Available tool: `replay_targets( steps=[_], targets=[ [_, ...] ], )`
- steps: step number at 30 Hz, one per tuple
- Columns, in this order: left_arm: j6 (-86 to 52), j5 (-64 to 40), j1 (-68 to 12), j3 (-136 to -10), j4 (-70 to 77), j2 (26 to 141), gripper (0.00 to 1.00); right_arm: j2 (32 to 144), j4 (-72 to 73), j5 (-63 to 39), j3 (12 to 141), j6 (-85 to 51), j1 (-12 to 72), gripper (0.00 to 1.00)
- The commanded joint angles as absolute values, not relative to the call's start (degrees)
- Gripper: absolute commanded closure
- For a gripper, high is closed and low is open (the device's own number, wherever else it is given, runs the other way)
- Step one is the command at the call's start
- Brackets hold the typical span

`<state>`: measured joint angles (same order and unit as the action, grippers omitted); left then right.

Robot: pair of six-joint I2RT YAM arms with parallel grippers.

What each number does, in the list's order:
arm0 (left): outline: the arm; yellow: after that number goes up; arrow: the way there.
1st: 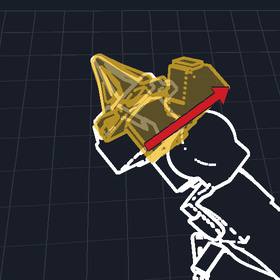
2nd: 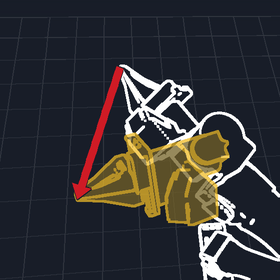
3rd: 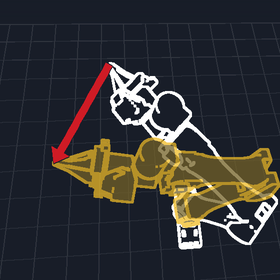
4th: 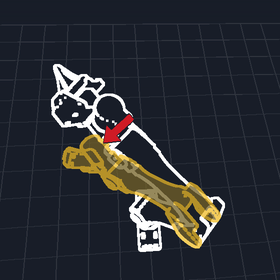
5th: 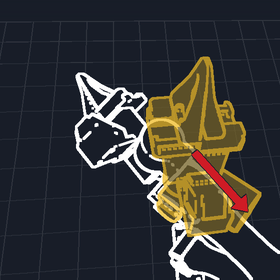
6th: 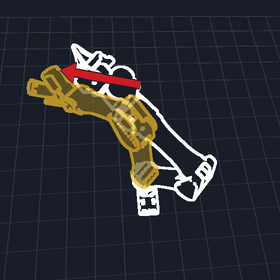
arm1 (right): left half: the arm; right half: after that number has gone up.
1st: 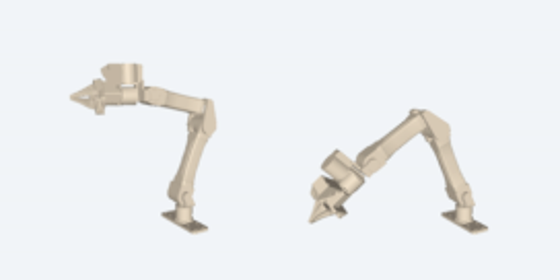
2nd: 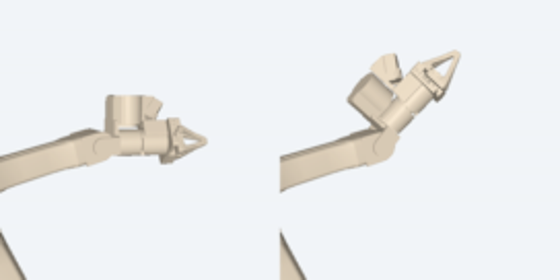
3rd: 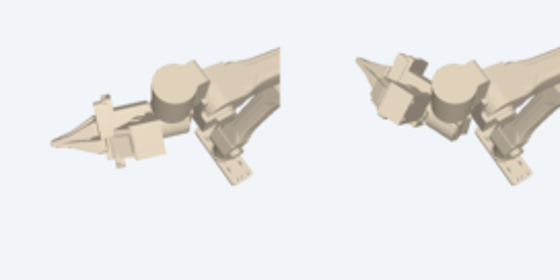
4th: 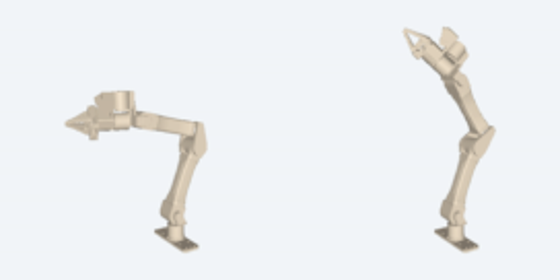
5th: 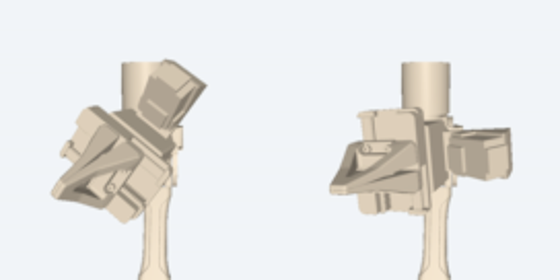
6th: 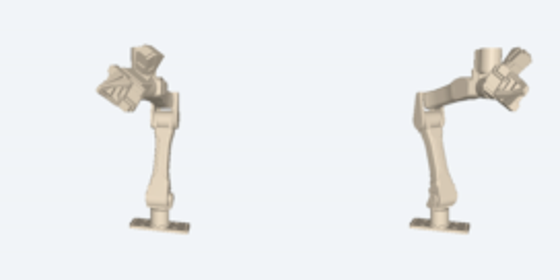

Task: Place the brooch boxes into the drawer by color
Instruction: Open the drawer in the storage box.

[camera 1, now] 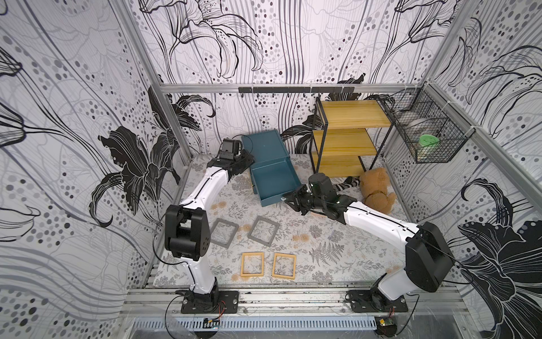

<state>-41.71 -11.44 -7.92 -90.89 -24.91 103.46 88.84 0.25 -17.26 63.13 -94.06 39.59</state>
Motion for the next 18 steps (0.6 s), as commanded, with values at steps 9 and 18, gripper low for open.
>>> replay_targets(
  steps=[9,18],
  targets=[
    [-41.37,-11.51,-7.91,-91.13,-24.57,103.11,0.51,86.23,-2.07,-15.95,63.52,-92.71,39.9,0.57],
    [-40.96,-10.79,-7.89,-91.19,-24.87,102.14,0.47,85.03,-9.84,-13.46,67.13,-88.78,39.9,0.42]
  ],
)
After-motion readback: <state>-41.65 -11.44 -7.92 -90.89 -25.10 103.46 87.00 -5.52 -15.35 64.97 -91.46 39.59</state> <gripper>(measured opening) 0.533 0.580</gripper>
